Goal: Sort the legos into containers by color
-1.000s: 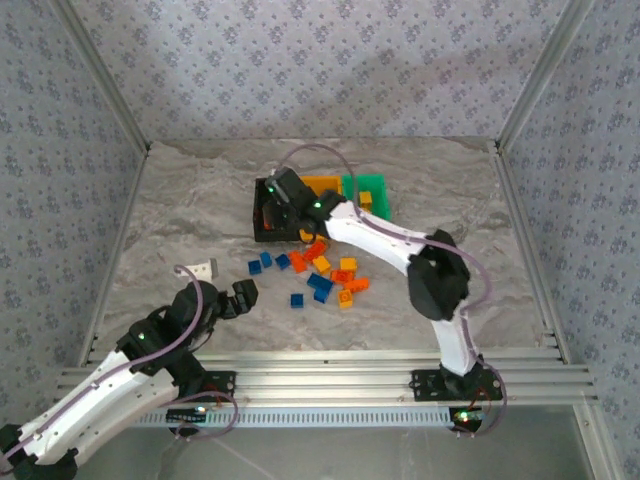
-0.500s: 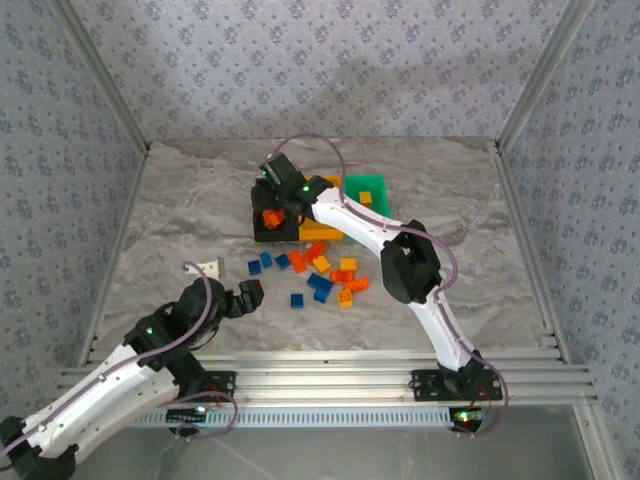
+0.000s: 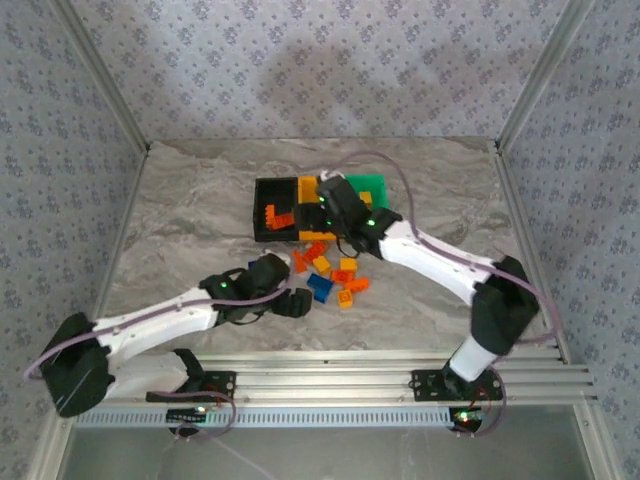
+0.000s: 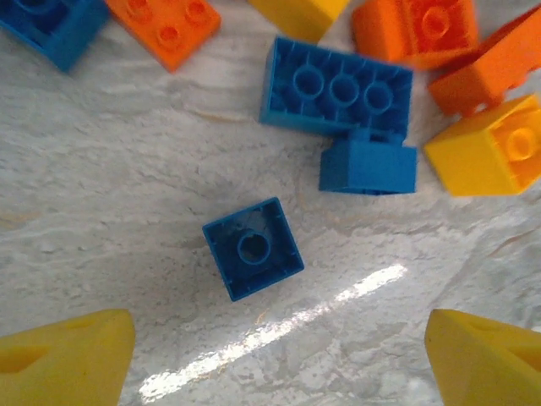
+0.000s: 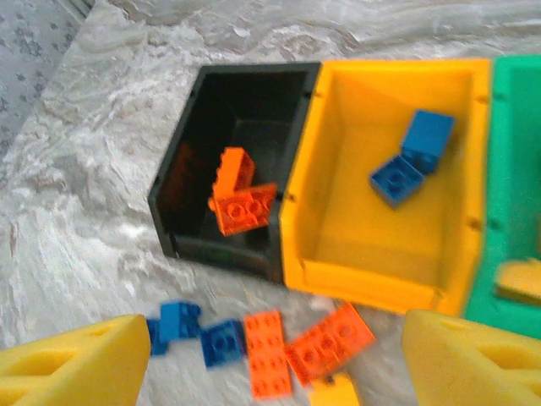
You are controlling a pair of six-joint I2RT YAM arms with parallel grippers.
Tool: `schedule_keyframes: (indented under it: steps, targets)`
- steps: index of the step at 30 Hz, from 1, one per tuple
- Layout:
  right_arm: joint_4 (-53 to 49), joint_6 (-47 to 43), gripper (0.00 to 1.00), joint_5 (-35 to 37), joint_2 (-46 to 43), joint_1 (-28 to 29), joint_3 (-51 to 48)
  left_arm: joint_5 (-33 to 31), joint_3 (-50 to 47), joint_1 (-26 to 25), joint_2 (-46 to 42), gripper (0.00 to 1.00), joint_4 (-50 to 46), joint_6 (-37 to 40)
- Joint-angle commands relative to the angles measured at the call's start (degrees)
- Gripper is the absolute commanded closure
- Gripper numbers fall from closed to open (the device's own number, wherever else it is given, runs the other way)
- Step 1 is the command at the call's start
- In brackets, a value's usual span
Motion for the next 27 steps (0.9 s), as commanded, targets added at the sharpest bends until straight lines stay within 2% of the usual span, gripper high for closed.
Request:
schedule_keyframes:
  steps: [1,8,16,24,27]
  targets:
    - [0.5,1.6,0.2,2.1,-6.4,0.2,-8.4,0.1,2.6,-0.3,4.7,0.17,2.2,1.5]
    - [0.5,3.6,0.19,3.7,-19.3,0.9,-20.1,-3.4,4.2,-0.4,12.5,0.27,5.4,2.5]
    - [-1.4,3.5,0.18,5.5,-25.0,0.7,-23.5,-5.4,5.3,-0.4,18.6,0.47,6.2,2.2]
    - [-0.4,4.1,0.18,5.1,-26.0,0.2,-25.1,-5.8,3.2,-0.8,14.0,0.68,4.8,0.5]
    - [0.1,4.8,0.18,5.0,-26.1,0.3,-26.2,-6.5,4.5,-0.7,9.5,0.69,3.0,0.9]
